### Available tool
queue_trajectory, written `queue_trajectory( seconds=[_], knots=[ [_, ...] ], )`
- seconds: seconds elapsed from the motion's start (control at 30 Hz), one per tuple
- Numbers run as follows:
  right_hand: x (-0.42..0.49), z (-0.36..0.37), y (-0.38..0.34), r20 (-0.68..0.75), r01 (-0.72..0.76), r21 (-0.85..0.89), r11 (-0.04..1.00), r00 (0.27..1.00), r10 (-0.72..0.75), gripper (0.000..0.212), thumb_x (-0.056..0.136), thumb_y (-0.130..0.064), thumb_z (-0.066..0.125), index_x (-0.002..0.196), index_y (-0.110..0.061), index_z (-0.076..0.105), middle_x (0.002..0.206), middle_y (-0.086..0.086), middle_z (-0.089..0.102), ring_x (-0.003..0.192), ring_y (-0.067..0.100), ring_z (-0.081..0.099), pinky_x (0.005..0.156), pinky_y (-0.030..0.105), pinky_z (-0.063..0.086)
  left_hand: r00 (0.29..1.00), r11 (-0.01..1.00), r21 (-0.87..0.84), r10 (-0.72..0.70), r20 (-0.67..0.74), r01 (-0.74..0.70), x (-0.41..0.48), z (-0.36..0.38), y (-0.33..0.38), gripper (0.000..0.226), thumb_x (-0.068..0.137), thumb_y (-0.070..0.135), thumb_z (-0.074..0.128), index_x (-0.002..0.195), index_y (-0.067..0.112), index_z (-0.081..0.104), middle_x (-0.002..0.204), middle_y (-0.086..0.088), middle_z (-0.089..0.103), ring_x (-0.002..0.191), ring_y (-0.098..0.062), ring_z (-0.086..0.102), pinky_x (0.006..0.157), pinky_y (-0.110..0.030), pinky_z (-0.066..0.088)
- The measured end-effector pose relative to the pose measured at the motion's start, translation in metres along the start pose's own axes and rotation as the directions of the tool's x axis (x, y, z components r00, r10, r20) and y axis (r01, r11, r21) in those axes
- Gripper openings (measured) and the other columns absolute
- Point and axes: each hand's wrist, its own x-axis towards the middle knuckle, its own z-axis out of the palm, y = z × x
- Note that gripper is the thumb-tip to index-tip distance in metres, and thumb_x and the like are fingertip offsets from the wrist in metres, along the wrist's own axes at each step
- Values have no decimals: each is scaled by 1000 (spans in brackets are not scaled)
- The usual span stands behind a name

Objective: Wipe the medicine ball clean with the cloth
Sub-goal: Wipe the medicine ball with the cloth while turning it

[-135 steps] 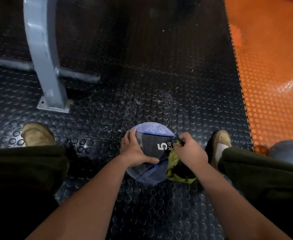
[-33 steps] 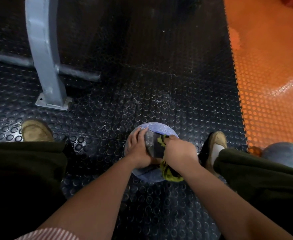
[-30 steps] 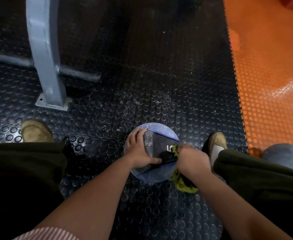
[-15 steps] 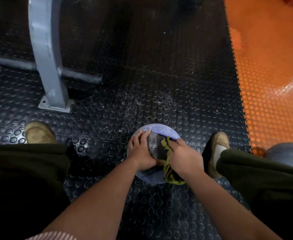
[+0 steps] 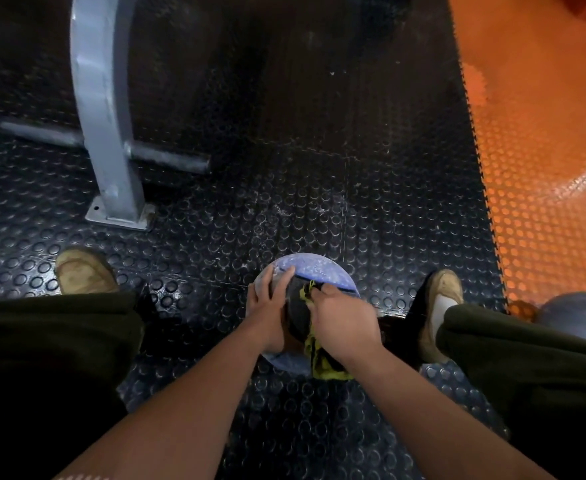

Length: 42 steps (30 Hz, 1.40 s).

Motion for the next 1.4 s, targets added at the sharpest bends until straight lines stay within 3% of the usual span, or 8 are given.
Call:
queue_trajectory(
  seconds=[0.07,0.2,0.37,0.57,0.67,0.97,1.17,1.4],
  knots=[
    [10,-6,-11,15,-25,-13,1000,1000,25,22,99,-20,41,113,-17,57,116,0,55,83,25,63,42,27,21,1000,999,-43,14,-25,-15,-3,-1,-5,124,70,37,82,146,48,-15,154,5,-31,145,-30,-22,119,-47,7],
    [27,-14,-24,31,-3,-15,1000,1000,3,27,95,-9,42,116,-13,59,119,4,52,78,26,60,41,28,21,995,995,-62,-85,-55,81,-5,0,1,122,70,27,81,149,43,-10,156,4,-28,146,-33,-16,118,-46,6],
    [31,-6,-13,0,-31,27,999,1000,31,22,98,-23,44,111,-19,61,116,1,54,86,25,62,52,28,36,983,984,-170,-80,-166,52,-6,7,4,111,70,42,68,151,36,-8,158,-1,-21,146,-33,-13,118,-44,7],
    [9,-2,16,-7,-155,38,987,988,155,34,99,-42,41,117,-18,58,126,0,47,97,22,60,66,29,42,990,979,-171,-121,-71,108,-6,-3,14,133,61,47,87,148,41,-13,154,4,-27,144,-34,-13,118,-50,15],
    [19,-6,8,-2,-126,67,990,992,126,35,100,-38,40,124,-15,53,132,4,37,98,25,60,65,30,41,991,981,-162,-120,-63,108,-8,1,13,126,69,42,82,148,39,-16,154,1,-29,144,-36,-16,117,-51,15],
    [44,-13,-18,-6,36,-106,994,999,-37,28,98,-17,42,125,-14,49,120,11,49,96,28,58,62,32,38,983,973,-152,-180,-43,172,-7,0,16,120,73,36,78,147,43,-16,155,5,-29,145,-35,-18,116,-53,20],
    [28,-7,16,10,-110,-27,994,994,111,30,101,-29,36,126,-18,49,112,9,56,96,30,60,66,34,41,994,978,-195,-84,-70,69,-8,-7,5,133,59,45,89,150,38,-8,156,3,-21,145,-31,-13,118,-47,14],
    [50,-22,-29,12,-1,-145,989,1000,3,27,98,-16,41,119,-16,58,119,9,55,100,26,61,66,32,43,994,989,-105,-109,-11,107,-6,-4,12,126,73,37,80,147,38,-22,147,6,-38,144,-33,-23,120,-48,9]
  ],
)
